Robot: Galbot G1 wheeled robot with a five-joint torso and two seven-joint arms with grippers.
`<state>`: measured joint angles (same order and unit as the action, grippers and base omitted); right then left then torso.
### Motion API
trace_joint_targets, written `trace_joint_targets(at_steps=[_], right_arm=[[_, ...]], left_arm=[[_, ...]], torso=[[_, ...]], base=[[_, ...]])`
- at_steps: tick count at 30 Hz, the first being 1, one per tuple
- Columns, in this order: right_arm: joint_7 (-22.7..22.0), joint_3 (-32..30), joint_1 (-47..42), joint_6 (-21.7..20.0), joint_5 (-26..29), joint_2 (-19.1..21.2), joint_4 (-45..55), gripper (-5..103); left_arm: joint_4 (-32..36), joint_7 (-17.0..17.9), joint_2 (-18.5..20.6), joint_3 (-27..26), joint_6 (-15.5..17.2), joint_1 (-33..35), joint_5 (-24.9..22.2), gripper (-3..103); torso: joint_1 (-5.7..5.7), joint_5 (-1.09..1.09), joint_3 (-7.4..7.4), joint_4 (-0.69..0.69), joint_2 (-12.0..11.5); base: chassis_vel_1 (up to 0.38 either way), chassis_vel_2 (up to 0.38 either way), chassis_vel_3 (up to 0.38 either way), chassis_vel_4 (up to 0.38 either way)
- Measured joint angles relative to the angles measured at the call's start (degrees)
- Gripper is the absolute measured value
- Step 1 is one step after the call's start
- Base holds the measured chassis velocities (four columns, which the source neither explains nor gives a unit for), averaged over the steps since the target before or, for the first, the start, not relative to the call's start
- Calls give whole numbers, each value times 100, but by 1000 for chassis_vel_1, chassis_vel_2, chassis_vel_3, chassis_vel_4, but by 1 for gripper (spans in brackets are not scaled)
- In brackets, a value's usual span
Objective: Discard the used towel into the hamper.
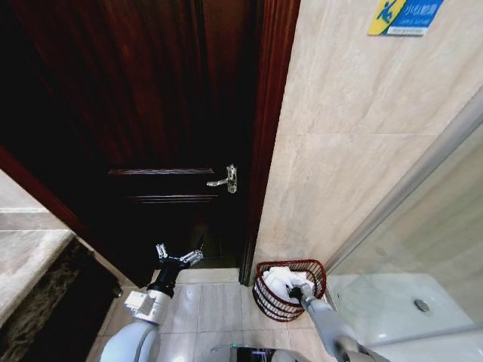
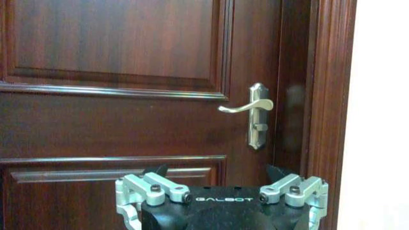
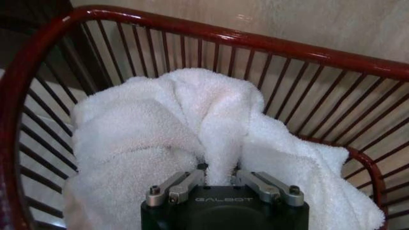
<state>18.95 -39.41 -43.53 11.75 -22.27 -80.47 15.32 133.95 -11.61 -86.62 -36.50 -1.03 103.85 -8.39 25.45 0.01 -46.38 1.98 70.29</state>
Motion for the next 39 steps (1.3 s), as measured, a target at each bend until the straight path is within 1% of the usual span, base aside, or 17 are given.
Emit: trace_joint_targets(at_steps=[9,11,14,15,16,19,21,22,23,26,27,30,32,34,36,37,39], right_arm=[[-190,-5,57,-124,-147,21,-112,10],[-210,-9,2,-147,-94,12,-46,10],[-49,-10,-191,-159,233,11,254,10],[-27,-10,-238,-138,261,11,328,15],[-27,-10,-238,-138,261,11,328,15],[-24,-25,-399,117,281,26,530,31],[-47,-29,-469,257,273,48,597,31],[-79,-34,-563,377,274,69,701,41],[-79,-34,-563,377,274,69,701,41],[-84,-3,-1004,539,467,150,1322,58],[-84,-3,-1004,539,467,150,1322,58],[72,93,-1577,376,978,281,2448,74],[136,110,-1759,275,1138,324,2801,74],[220,121,-2108,116,1428,398,3385,85],[259,115,-2339,88,1591,435,3731,85],[278,107,-2500,87,1699,461,3949,96],[292,88,-2675,93,1836,481,4181,99]], left_arm=[[0,0,0,0,0,0,0,100],[0,0,0,0,0,0,0,100],[0,0,0,0,0,0,0,100],[0,0,0,0,0,0,0,100],[0,0,0,0,0,0,0,100],[0,0,0,0,0,0,0,100],[0,0,0,0,0,0,0,100],[0,0,0,0,0,0,0,100],[0,0,0,0,0,0,0,100],[0,0,0,0,0,0,0,100],[0,0,0,0,0,0,0,100],[0,0,0,0,0,0,0,100],[0,-1,0,0,0,0,0,100],[0,0,0,0,0,0,0,100],[0,0,0,0,0,0,0,100],[0,0,0,0,0,0,0,100],[0,0,0,0,0,0,0,100]], torso=[[0,-1,0,0,0],[0,-1,0,0,0],[0,-2,0,-2,0],[0,-1,-1,-3,0],[0,-1,-1,-3,0],[0,0,-1,-1,0],[0,0,-1,-1,0],[0,0,-1,-1,0],[0,0,-1,-1,0],[0,2,-1,-1,0],[0,2,-1,-1,0],[0,-1,-1,-2,0],[0,-3,0,-2,0],[0,-1,0,-2,0],[0,-2,0,-2,0],[0,-1,0,-2,0],[0,0,0,-2,1]], base=[[0,0,0,0],[0,0,0,0],[0,0,0,0],[0,0,0,0],[0,0,0,0],[0,0,0,0],[0,0,0,0],[0,0,0,0],[0,0,0,0],[0,0,0,0],[0,0,0,0],[0,0,0,0],[0,0,0,0],[0,0,0,0],[0,0,0,0],[0,0,0,0],[0,0,0,0]])
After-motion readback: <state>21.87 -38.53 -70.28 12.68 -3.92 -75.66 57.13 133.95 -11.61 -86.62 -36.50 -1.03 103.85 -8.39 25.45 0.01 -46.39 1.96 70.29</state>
